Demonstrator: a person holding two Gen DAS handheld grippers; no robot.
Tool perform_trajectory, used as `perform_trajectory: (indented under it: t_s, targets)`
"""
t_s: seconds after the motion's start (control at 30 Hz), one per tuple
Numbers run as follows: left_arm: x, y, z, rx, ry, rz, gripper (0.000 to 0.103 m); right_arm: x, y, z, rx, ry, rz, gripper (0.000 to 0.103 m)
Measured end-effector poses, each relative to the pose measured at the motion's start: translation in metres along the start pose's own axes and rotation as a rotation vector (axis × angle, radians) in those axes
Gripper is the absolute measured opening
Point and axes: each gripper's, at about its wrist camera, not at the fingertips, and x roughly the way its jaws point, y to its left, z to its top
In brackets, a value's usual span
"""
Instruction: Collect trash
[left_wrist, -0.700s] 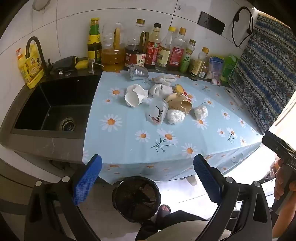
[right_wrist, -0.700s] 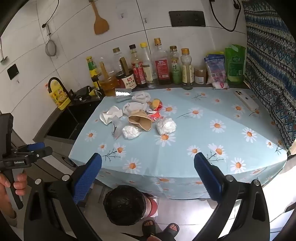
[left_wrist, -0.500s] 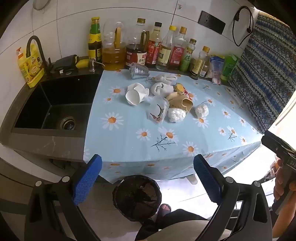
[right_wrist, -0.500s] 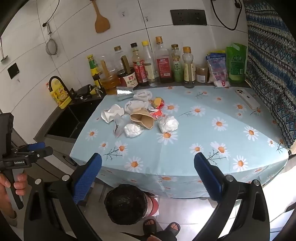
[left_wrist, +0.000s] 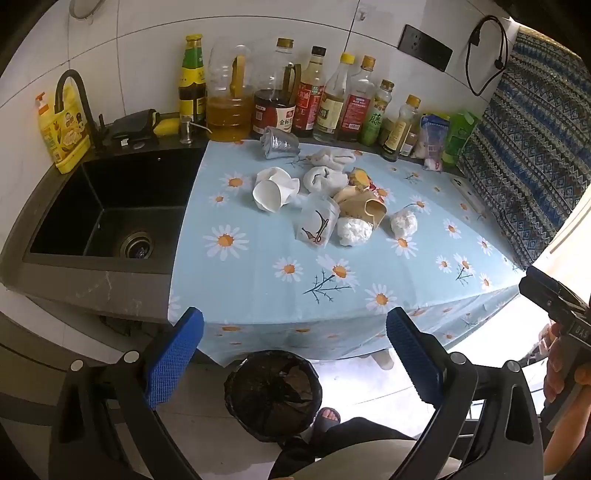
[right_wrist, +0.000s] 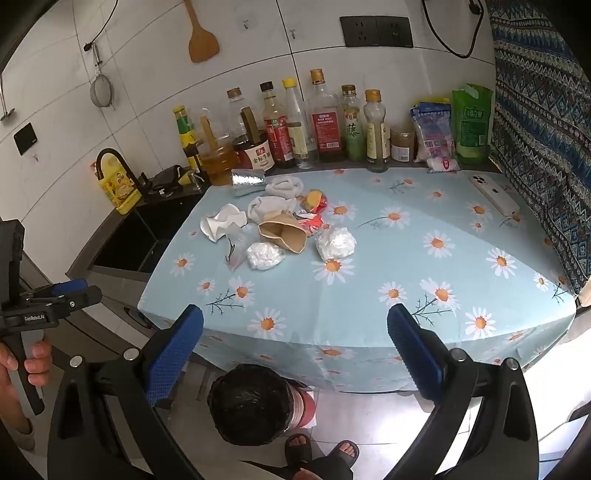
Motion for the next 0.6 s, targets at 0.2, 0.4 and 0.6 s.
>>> perform_trajectory:
  t_s: [0.2, 0.4, 0.6]
  targets:
    - [-0.0003, -0.0029, 0.0010, -0.003, 0.007, 0.007, 0.096, 0.0013, -0.0019, -0.0006, 0.004, 0.004, 0.005, 0.099]
    - [0.0007, -0.0040, 0.0017, -0.003, 0.006, 0.005, 0.096, 0.0023, -0.0010, -0.0011, 0.001, 0.003, 0.005, 0.099]
    - [0.0029, -0.0060, 0.0018, -0.003, 0.007, 0.009, 0.096, 0.0058, 0.0018, -0.0005, -0.002, 0.013, 0.008, 0.099]
